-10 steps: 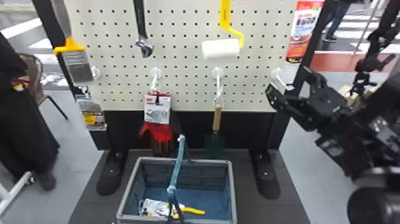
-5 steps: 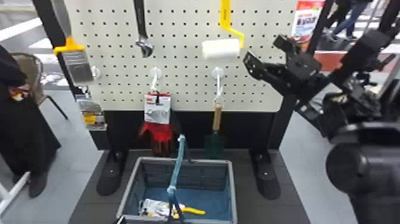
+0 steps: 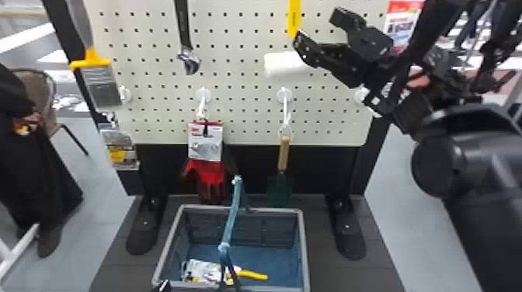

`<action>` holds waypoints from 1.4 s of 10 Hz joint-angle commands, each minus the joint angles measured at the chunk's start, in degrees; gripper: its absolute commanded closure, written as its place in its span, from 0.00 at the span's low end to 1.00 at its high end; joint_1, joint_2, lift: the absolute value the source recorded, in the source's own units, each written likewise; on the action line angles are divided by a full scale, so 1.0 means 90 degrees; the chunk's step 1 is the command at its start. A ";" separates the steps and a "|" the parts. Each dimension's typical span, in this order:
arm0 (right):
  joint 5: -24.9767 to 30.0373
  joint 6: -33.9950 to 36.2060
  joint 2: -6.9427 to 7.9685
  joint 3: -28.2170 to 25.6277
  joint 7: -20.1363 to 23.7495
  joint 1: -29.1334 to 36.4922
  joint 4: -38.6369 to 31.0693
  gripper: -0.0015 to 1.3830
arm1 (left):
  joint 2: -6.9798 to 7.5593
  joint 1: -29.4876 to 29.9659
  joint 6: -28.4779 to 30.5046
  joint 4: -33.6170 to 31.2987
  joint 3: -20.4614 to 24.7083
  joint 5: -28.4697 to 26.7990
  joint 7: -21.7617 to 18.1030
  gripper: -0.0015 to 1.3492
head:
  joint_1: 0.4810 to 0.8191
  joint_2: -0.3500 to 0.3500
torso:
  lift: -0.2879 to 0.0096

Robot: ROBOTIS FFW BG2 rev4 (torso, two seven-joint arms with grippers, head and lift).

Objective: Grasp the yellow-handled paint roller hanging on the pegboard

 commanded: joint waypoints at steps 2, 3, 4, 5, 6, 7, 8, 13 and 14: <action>-0.0571 0.0094 -0.0364 0.0865 -0.0010 -0.0860 0.0628 0.10 | -0.0032 -0.0015 0.0045 0.0000 0.0004 0.0015 -0.0001 0.12 | 0.20 0.50 | 0.63; -0.0854 0.0113 -0.0530 0.1265 -0.0019 -0.1188 0.0894 0.10 | -0.0032 -0.0056 0.0045 0.0031 -0.0006 0.0035 -0.0001 0.12 | 0.20 0.50 | 0.63; -0.0864 0.0192 -0.0647 0.1451 -0.0019 -0.1393 0.0910 0.10 | -0.0032 -0.0070 0.0045 0.0031 0.0004 0.0035 -0.0001 0.12 | 0.20 0.50 | 0.63; -0.0922 0.0270 -0.0764 0.1568 -0.0019 -0.1571 0.0910 0.11 | -0.0022 -0.0056 0.0064 0.0047 0.0004 0.0054 -0.0001 0.12 | 0.20 0.50 | 0.63; -0.0903 0.0319 -0.0871 0.1617 -0.0010 -0.1680 0.0878 0.19 | -0.0022 -0.0056 0.0064 0.0047 0.0004 0.0084 -0.0001 0.12 | 0.20 0.50 | 0.63; -0.0883 0.0358 -0.0930 0.1617 -0.0010 -0.1735 0.0863 0.29 | -0.0022 -0.0042 0.0054 0.0047 0.0004 0.0103 -0.0001 0.12 | 0.20 0.50 | 0.63; -0.0854 0.0445 -0.0959 0.1617 -0.0010 -0.1776 0.0832 0.39 | -0.0013 -0.0015 0.0045 0.0047 0.0004 0.0113 -0.0001 0.12 | 0.20 0.50 | 0.63; -0.0844 0.0553 -0.0959 0.1607 -0.0010 -0.1735 0.0785 0.66 | -0.0013 -0.0029 0.0054 0.0063 -0.0025 0.0132 -0.0001 0.12 | 0.20 0.50 | 0.63; -0.0844 0.0582 -0.0959 0.1607 0.0000 -0.1735 0.0800 0.66 | -0.0022 -0.0029 0.0054 0.0063 -0.0025 0.0123 -0.0001 0.12 | 0.20 0.50 | 0.63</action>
